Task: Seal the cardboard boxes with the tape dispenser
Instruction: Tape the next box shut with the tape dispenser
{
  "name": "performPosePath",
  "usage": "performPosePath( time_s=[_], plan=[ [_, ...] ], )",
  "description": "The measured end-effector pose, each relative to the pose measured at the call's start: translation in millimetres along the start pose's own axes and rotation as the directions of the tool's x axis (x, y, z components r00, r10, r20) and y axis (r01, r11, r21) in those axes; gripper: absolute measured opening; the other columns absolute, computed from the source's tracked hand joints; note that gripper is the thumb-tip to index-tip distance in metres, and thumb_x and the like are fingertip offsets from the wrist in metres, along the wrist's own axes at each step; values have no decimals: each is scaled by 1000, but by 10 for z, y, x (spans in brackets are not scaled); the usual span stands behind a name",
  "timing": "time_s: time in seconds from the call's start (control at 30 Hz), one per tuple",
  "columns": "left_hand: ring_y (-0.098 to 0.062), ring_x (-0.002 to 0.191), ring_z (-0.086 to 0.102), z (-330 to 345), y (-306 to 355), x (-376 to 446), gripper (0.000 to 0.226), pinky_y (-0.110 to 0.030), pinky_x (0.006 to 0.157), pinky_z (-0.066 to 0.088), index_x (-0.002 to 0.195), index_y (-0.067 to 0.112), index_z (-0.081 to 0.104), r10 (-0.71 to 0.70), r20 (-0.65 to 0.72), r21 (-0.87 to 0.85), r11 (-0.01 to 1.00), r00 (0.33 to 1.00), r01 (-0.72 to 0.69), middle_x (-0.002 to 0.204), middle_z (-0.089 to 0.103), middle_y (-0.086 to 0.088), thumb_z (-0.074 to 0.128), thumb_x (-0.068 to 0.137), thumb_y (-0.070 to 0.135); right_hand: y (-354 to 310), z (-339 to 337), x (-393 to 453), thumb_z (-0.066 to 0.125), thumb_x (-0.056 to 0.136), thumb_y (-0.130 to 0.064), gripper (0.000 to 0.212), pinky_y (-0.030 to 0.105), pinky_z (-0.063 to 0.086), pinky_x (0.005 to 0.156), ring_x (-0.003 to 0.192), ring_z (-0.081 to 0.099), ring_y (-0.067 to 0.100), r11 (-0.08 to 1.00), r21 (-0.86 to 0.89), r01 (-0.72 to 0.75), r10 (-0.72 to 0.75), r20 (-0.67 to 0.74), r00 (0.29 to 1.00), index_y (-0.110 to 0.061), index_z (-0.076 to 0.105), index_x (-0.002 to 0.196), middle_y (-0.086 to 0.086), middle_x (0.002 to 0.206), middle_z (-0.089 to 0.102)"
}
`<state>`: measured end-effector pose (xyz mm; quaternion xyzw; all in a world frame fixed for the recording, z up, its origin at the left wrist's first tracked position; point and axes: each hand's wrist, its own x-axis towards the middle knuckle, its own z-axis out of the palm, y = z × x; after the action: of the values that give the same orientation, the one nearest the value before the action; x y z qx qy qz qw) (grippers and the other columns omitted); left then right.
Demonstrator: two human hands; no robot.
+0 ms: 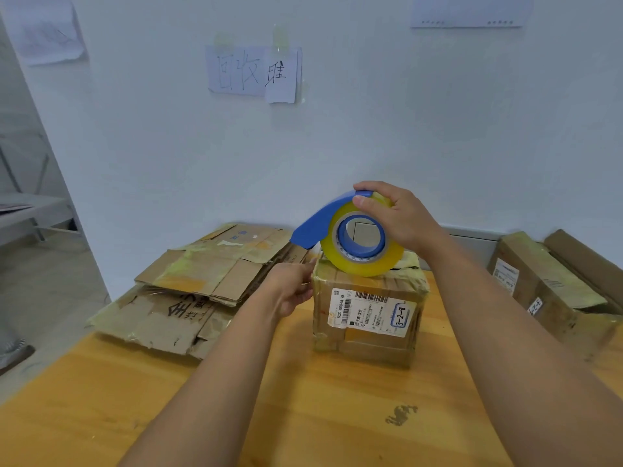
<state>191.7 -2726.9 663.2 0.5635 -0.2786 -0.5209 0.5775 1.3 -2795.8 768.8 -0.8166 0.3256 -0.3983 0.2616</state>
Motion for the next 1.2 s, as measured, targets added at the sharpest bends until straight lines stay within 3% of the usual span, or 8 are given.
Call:
performPosePath(
  time_s=[0.17, 0.27, 0.4, 0.57, 0.7, 0.8, 0.97, 1.2],
  plan=[
    [-24, 96, 70, -8, -21, -14, 39, -33, 78, 60, 114, 4, 67, 110, -126, 210, 974, 986, -82, 103, 72, -11, 71, 90, 35, 10, 16, -8, 59, 96, -48, 26, 35, 50, 100, 116, 58, 11, 1000, 8, -7, 7, -25, 1000, -40, 63, 121, -14, 124, 63],
    [-16, 97, 66, 11, -67, -119, 24, -34, 87, 56, 116, 16, 65, 255, -138, 240, 946, 957, -217, 109, 69, -4, 67, 94, 25, 18, 17, -6, 58, 97, -47, 29, 33, 49, 99, 116, 57, 12, 1000, 11, -14, 14, -28, 1000, -38, 63, 124, -13, 125, 63],
    [-18, 96, 70, 78, -103, -308, 33, -35, 94, 51, 100, 16, 73, 232, 5, -33, 972, 973, -231, 95, 77, -3, 43, 105, 27, 29, 21, -6, 57, 98, -46, 29, 28, 49, 93, 113, 58, 11, 1000, 20, -18, 18, -32, 999, -38, 62, 125, -13, 123, 63],
    [-22, 123, 57, -10, -170, -417, 46, -41, 112, 37, 139, 12, 51, 247, 253, -134, 967, 936, -219, 130, 64, -14, 40, 97, 28, 55, 30, -16, 56, 98, -47, 29, 27, 49, 92, 113, 57, 10, 1000, 23, -18, 19, -45, 999, -39, 61, 126, -14, 123, 62],
    [-11, 125, 49, 122, -263, -441, 98, -26, 98, 39, 155, 35, 24, 301, 181, 245, 908, 936, -339, 140, 50, 11, 70, 74, 69, 48, 32, -19, 56, 98, -46, 30, 28, 48, 94, 114, 57, 8, 999, 26, -19, 20, -45, 999, -37, 62, 126, -15, 124, 62],
    [-1, 131, 38, 202, -331, -415, 84, -19, 96, 36, 147, 47, 29, 458, 140, 292, 828, 878, -479, 139, 42, 32, 73, 77, 61, 43, 22, -23, 56, 98, -48, 28, 29, 49, 96, 114, 56, 8, 1000, 3, -17, 17, -45, 999, -40, 62, 124, -17, 123, 61],
    [11, 132, 25, 176, -353, -383, 87, -10, 98, 25, 155, 33, 27, 598, 143, 462, 664, 789, -588, 156, 31, 19, 67, 83, 62, 4, -20, -11, 51, 95, -62, 23, 34, 57, 87, 105, 61, 10, 999, -21, -45, 45, 11, 999, -53, 59, 114, -25, 116, 59],
    [-1, 109, 56, 207, -459, -470, 51, -23, 80, 48, 124, 46, 40, 691, 110, 630, 508, 714, -588, 120, 55, 21, 53, 83, 73, -29, -29, 2, 48, 98, -59, 20, 11, 36, 82, 112, 53, 4, 998, -63, 0, 1, 20, 1000, -49, 58, 112, -34, 109, 57]
  ],
)
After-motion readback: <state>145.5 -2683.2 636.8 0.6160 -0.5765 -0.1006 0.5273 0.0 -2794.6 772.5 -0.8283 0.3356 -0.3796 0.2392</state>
